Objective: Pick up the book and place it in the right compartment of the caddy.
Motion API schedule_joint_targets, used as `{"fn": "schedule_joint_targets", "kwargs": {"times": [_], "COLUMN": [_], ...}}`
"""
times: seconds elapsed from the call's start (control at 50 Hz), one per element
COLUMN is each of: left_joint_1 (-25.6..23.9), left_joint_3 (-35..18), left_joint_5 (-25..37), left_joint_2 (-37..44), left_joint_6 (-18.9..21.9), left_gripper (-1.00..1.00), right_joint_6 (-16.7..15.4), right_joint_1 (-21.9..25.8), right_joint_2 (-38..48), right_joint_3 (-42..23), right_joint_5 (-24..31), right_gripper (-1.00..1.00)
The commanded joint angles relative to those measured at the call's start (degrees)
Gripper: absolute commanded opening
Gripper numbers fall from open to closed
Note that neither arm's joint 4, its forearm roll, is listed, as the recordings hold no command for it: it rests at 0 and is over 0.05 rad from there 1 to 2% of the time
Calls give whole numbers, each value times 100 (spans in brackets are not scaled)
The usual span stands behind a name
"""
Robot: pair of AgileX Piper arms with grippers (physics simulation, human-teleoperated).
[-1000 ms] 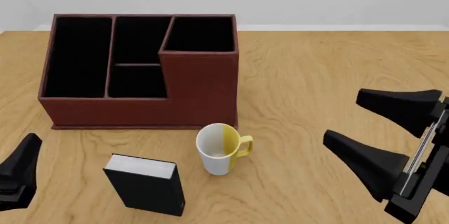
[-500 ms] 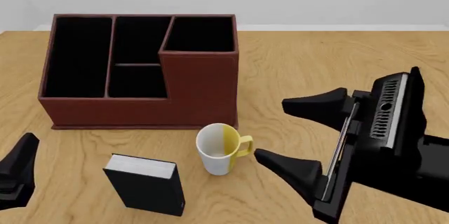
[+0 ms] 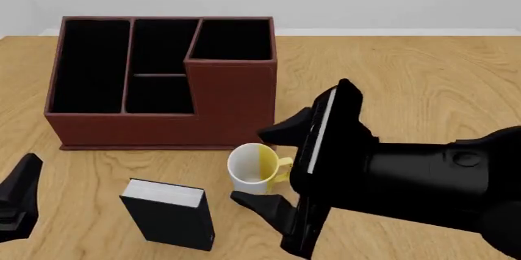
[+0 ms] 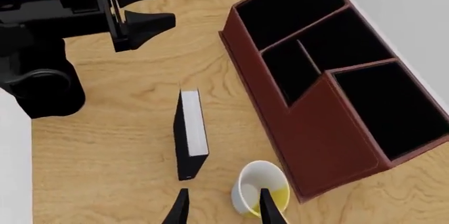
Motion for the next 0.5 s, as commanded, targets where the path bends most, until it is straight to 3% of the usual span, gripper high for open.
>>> {"fn": "schedule_joint_targets", "kwargs": {"times": [0.02,0.5], "left_joint_1": [58,182], "left_joint_3": [-1,-2], "left_joint_5": [-13,-24], "left_joint_2": [0,0], "left_joint_6": [-9,15], "left_gripper": [100,100], "right_joint_6": [-83,-237], "right_joint_1": [159,236], "right_joint_2": [616,1436], "right_joint_3": [-340,-770], "right_joint_5": [20,-95], "right_gripper": [100,100]}}
